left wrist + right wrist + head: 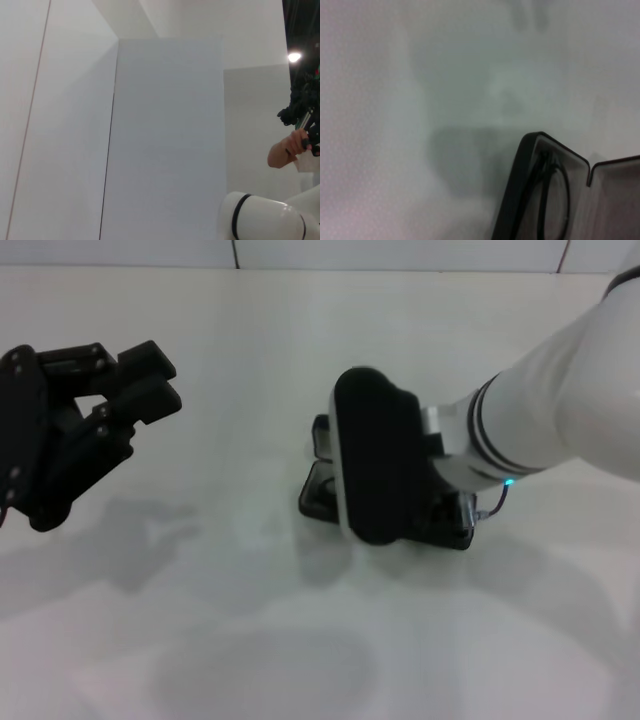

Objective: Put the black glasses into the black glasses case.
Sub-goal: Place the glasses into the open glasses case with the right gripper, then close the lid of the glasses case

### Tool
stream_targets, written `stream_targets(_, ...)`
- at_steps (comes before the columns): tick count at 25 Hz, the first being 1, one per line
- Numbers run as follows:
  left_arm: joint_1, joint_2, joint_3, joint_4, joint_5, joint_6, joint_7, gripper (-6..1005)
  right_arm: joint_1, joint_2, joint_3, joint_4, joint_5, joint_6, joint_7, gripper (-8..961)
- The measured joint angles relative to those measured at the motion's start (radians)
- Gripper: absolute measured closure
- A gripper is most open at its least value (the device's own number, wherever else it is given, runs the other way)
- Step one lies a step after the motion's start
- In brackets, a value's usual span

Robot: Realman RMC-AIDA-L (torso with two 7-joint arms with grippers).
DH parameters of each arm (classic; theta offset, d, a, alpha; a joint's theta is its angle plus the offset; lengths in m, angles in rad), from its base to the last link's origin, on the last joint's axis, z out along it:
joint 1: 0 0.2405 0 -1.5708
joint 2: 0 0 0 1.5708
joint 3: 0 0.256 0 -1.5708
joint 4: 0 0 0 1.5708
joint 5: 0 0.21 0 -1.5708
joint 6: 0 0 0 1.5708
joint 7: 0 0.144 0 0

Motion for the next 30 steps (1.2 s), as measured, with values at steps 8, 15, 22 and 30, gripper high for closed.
stream_targets(8, 0.007, -0.001, 0.002, -0.003, 0.004, 0.000, 0.001, 819, -0.008, 0.000, 0.048, 0.014, 0.030, 0.007, -0.016, 578)
stream_targets(15, 0.012, -0.001, -0.002, -0.014, 0.002, 0.009, 0.001, 819, -0.017, 0.000, 0.043, -0.015, 0.086, 0.003, -0.016, 569)
stream_targets(22, 0.004, 0.003, -0.003, -0.014, 0.002, 0.009, 0.001, 818, -0.043, 0.000, 0.052, -0.052, 0.102, -0.008, -0.017, 560)
stream_targets(30, -0.019, 0.008, -0.004, -0.013, 0.006, 0.009, 0.001, 818, -0.120, 0.000, 0.101, -0.143, 0.162, -0.030, -0.026, 549)
